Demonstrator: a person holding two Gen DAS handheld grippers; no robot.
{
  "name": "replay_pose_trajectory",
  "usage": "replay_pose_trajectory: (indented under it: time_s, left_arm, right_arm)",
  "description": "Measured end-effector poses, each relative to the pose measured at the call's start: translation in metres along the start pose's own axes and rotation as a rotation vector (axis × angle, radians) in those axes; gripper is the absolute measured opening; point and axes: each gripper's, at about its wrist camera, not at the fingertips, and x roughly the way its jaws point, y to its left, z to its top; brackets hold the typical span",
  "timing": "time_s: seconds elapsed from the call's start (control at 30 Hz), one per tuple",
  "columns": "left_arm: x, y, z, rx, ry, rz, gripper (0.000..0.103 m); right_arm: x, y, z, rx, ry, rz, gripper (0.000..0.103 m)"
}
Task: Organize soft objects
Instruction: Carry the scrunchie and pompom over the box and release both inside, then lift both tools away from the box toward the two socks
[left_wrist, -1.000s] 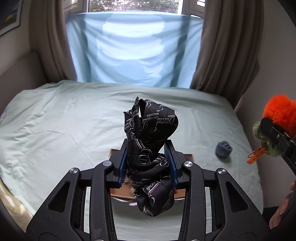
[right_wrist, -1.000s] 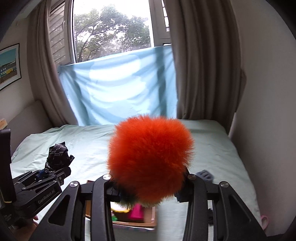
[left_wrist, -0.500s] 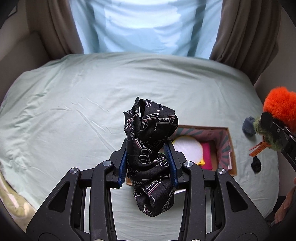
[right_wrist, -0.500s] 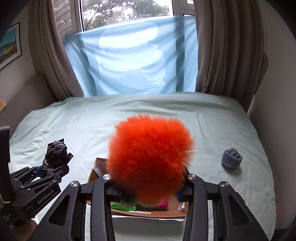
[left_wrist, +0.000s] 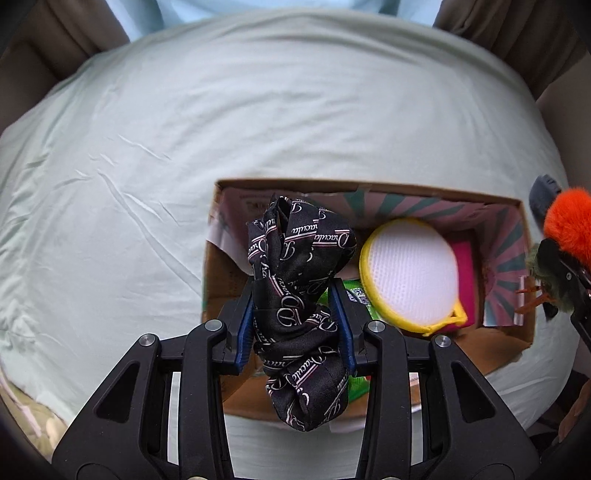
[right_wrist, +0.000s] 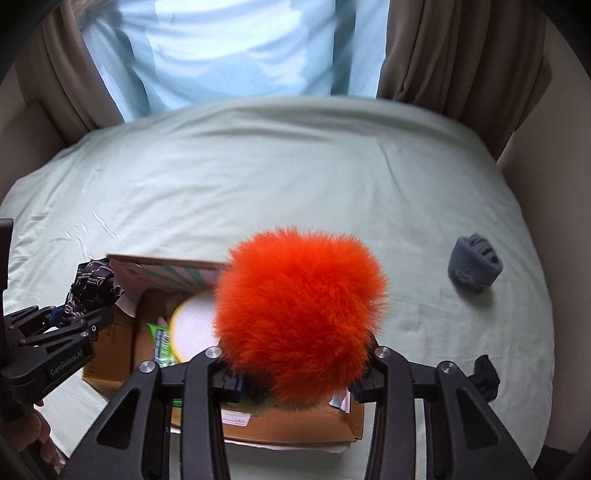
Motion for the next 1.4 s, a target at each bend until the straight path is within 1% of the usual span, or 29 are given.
replay_pose_trajectory:
  time_s: [0.07,0.23,0.27,0.33,0.37,0.4,0.43,0.47,0.5,0.53,0.57,0.6,0.8,0.9,1.2,1.4]
  left_arm:
    - [0.017,-0.002,0.004,0.008,0.05,0.012,0.034]
    - [0.038,-0.003,0.012,0.016,0.12,0.008,0.034]
    - [0.041,-0.002,0.015,0.019,0.133,0.002,0.034]
    - [0.045,-0.004,0.016,0.026,0.168,-0.037,0.035]
    - [0.043,-0.005,0.015,0.031,0.166,-0.045,0.043]
    - [0.041,-0.006,0.015,0.04,0.162,-0.05,0.054]
    - [0.04,-0.008,0.015,0.053,0.162,-0.056,0.093]
    - [0.037,-0.009,0.014,0.064,0.16,-0.06,0.103]
    - [0.035,-0.011,0.014,0.071,0.149,-0.068,0.103]
    - [0.033,-0.011,0.013,0.076,0.148,-0.08,0.103]
    - [0.032,-0.012,0.012,0.078,0.147,-0.086,0.103]
    - [0.032,-0.013,0.011,0.08,0.144,-0.084,0.103]
    - [0.029,-0.013,0.008,0.079,0.135,-0.07,0.103]
    - [0.018,-0.011,0.006,0.063,0.119,-0.076,0.103]
    - [-0.029,0.0,-0.005,0.045,0.05,-0.065,0.103]
    - [-0.079,0.013,-0.013,-0.005,-0.039,-0.061,0.103]
  right_arm:
    - [0.018,-0.001,0.0,-0.005,0.054,0.004,0.037]
    - [0.053,0.003,0.004,-0.022,0.162,0.008,0.037]
    - [0.058,0.003,0.006,-0.013,0.184,0.015,0.037]
    - [0.064,0.001,0.01,0.012,0.219,0.04,0.037]
    - [0.065,0.001,0.011,0.024,0.229,0.039,0.039]
    - [0.066,0.0,0.013,0.036,0.241,0.038,0.043]
    - [0.069,0.0,0.015,0.043,0.259,0.049,0.044]
    - [0.074,-0.001,0.016,0.055,0.284,0.063,0.053]
    - [0.077,-0.002,0.017,0.066,0.301,0.071,0.07]
    - [0.078,-0.003,0.018,0.073,0.312,0.078,0.081]
    - [0.079,-0.004,0.019,0.08,0.316,0.084,0.096]
    - [0.078,-0.005,0.019,0.084,0.313,0.087,0.097]
    - [0.073,-0.007,0.021,0.103,0.306,0.092,0.097]
    - [0.069,-0.004,0.021,0.094,0.301,0.093,0.097]
    - [0.036,-0.002,0.022,0.094,0.246,0.108,0.097]
    - [-0.004,0.001,0.026,0.08,0.173,0.131,0.097]
